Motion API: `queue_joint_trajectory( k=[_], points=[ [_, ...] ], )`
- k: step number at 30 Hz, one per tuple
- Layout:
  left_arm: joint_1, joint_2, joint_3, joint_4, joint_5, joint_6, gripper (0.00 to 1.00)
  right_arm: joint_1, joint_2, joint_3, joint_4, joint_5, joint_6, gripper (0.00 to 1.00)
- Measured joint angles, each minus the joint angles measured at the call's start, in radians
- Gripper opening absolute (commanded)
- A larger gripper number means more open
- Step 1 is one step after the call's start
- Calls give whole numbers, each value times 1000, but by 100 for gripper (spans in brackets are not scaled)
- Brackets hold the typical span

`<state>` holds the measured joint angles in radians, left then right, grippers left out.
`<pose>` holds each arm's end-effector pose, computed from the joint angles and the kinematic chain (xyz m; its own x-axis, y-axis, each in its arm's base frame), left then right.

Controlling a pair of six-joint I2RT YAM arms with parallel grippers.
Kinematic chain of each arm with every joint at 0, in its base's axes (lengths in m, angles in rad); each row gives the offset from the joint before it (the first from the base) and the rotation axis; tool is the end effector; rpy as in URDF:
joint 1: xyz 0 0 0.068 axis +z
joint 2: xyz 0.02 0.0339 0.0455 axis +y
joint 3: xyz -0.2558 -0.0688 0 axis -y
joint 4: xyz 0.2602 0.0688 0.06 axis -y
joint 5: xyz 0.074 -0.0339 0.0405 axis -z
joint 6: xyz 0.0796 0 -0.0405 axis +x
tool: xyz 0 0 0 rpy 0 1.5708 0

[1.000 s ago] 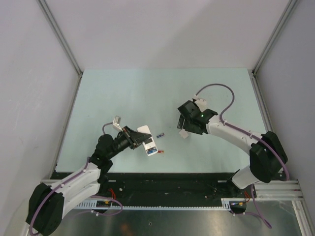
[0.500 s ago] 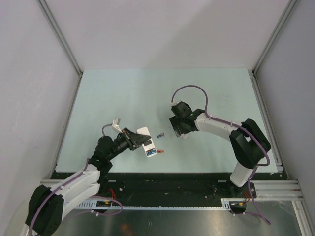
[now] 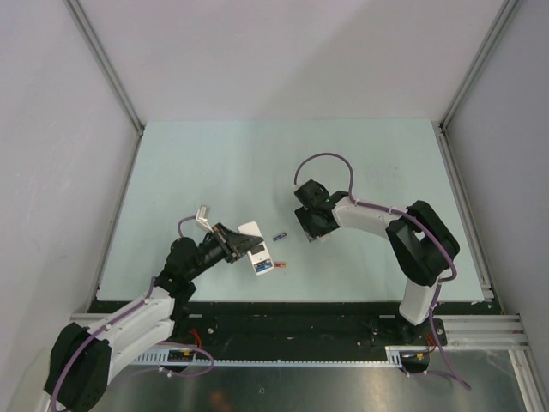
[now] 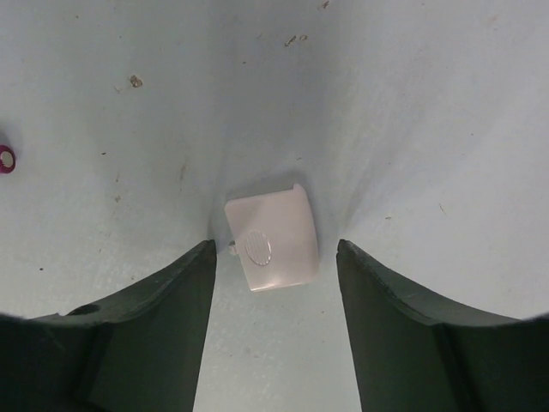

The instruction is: Load the batteries into the remote control

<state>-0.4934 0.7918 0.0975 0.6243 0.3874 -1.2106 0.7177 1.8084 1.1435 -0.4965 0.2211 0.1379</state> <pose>0.1848 -0.1335 0.1648 -0.7427 -0.5844 -0.3269 0.2139 0.2555 -0.9428 0.2995 0.2383 0.1097 -0.7637 -0.4887 -0.4219 -0.4754 0.8678 -0.1446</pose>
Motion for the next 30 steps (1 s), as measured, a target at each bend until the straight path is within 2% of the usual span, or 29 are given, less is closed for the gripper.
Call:
queue_joint_trajectory(
  k=[5,13,23,30],
  points=[
    [0,0,0,0,0,1,0,0,7,4,-2,-3,19,50],
    [0,-1,-6,-2,0,6,0,-16,14,11,-2,-23,77,40],
    [0,-1,-6,-2,0,7,0,-77,-1,0,5,-61,342,41],
    [0,10,-6,-2,0,7,0,-131,-45,-84,82,-98,652,46]
  ],
)
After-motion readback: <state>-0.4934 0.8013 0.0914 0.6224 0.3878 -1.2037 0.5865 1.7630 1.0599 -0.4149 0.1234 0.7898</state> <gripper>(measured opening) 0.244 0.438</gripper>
